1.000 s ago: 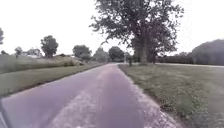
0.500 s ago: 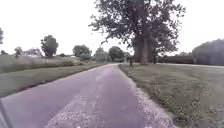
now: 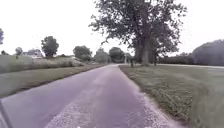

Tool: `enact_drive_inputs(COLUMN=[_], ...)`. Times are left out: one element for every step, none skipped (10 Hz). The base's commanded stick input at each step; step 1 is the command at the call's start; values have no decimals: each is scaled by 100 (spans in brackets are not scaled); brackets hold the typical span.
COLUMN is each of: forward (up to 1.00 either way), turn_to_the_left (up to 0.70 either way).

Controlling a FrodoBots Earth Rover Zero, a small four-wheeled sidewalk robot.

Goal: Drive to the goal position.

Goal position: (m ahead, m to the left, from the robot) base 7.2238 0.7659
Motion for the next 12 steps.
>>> enact_drive_inputs(forward=[70,70,70,70,70,70,70,70,70,70,70,70], turn_to_the_left=[0,0,0,0,0,0,0,0,0,0,0,0])
